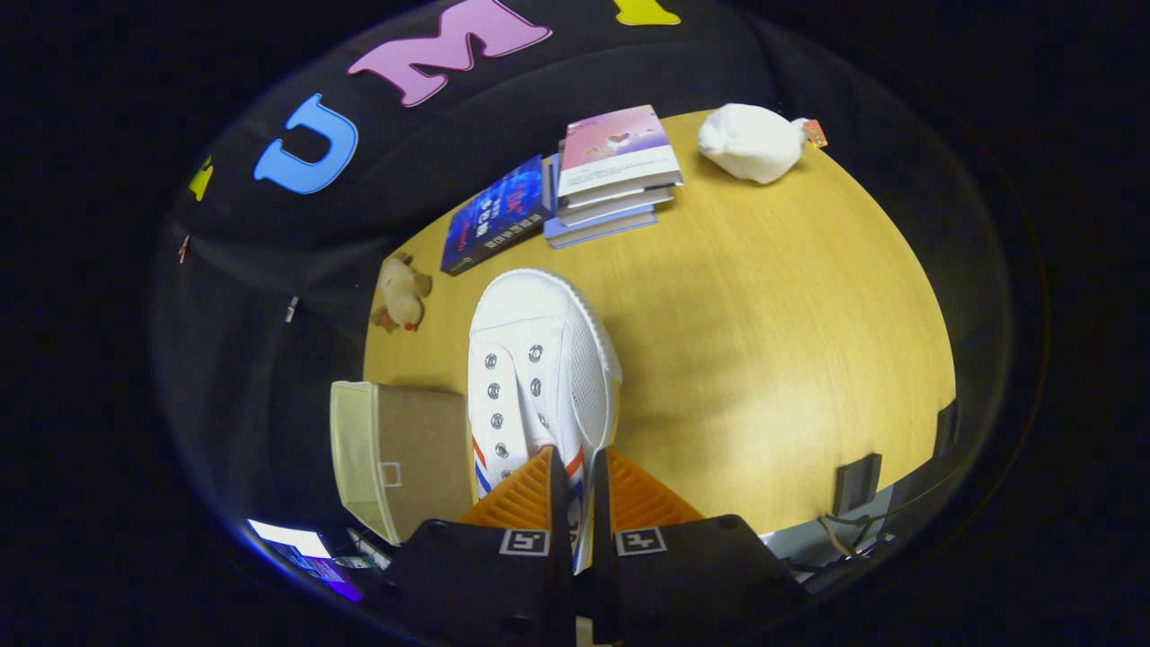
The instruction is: Open the storage box then place both shoes into the box .Put the left shoe in first, then the right shoe, with the right side of both shoes facing outward in a uniform manner.
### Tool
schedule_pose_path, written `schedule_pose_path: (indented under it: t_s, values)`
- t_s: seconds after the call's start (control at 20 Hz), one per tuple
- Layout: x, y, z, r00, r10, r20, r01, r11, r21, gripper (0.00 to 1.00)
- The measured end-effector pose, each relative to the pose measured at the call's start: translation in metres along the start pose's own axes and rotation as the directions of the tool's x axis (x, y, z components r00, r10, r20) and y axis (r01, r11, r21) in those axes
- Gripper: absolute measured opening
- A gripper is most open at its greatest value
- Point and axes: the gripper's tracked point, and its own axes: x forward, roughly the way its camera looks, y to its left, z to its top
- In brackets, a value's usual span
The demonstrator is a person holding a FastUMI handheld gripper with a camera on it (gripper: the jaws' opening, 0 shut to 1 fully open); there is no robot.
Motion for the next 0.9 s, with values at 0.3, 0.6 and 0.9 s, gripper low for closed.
schedule_pose_path:
  t_s: [0.3,0.6,0.9]
  values:
    - [-0.01,0.142,-0.018,0.994,0.096,-0.043,-0.096,0.995,-0.003,0.12]
    - [0.019,0.243,-0.064,0.977,0.152,-0.153,-0.149,0.988,0.032,0.12]
    - [0.08,0.265,-0.116,0.968,0.053,-0.244,-0.049,0.999,0.023,0.12]
